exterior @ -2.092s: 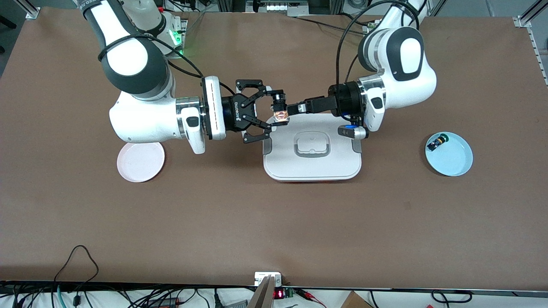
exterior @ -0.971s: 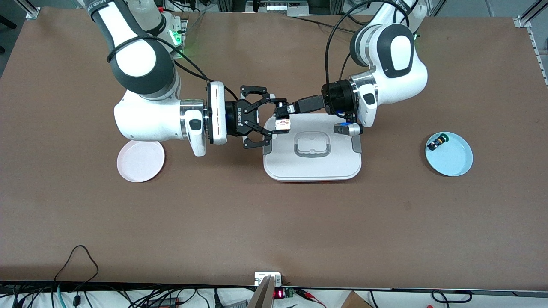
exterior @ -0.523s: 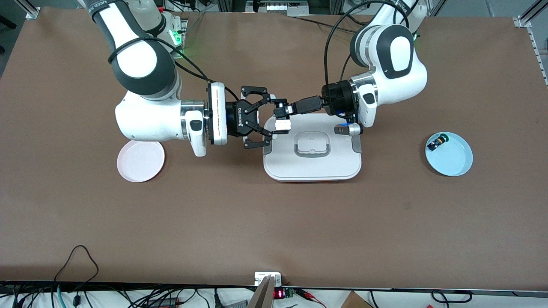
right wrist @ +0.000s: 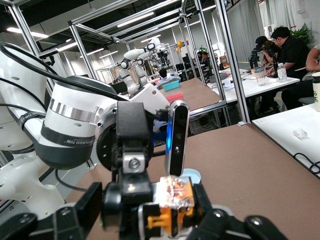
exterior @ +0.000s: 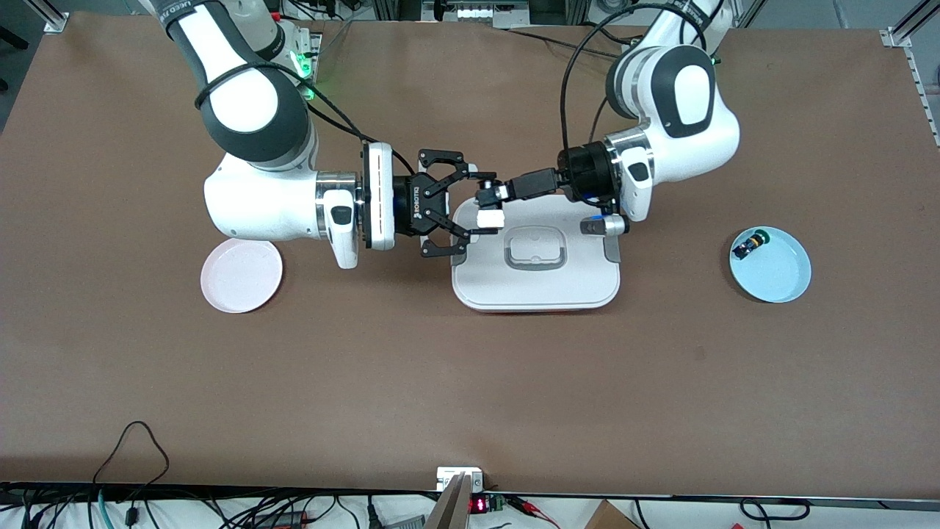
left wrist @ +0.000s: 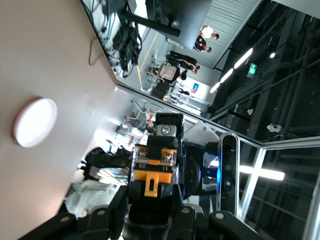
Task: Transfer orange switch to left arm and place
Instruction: 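Open the right gripper while the left gripper pulls the switch away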
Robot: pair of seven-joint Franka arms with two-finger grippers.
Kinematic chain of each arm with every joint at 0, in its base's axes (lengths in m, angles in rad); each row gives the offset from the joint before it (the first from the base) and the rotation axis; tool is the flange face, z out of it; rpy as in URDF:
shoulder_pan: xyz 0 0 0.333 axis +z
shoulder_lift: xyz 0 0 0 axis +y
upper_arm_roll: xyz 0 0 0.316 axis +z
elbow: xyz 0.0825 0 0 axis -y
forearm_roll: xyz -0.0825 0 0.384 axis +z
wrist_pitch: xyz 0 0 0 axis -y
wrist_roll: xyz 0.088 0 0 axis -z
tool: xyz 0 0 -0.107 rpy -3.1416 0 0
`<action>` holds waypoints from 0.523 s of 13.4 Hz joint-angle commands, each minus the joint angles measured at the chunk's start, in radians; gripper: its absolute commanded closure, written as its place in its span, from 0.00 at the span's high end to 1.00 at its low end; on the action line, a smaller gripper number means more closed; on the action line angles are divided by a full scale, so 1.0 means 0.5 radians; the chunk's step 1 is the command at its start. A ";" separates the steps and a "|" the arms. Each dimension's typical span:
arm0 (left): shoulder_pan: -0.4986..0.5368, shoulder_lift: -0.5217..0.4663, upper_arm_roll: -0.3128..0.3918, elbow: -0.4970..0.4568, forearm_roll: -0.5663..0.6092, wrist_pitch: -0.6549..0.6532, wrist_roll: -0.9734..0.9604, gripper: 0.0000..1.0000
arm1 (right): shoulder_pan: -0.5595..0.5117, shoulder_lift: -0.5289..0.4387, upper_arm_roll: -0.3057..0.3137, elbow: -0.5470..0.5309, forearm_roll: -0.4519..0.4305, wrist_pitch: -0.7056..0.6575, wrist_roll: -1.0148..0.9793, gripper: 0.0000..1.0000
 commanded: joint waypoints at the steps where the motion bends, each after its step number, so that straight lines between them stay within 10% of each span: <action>1: 0.107 -0.036 0.117 -0.057 0.231 -0.086 -0.027 0.00 | -0.022 -0.069 0.001 -0.059 0.041 -0.060 -0.010 1.00; 7: 0.169 -0.055 0.432 -0.256 1.248 -0.335 -0.046 0.00 | -0.181 -0.188 -0.011 -0.233 0.032 -0.133 -0.001 1.00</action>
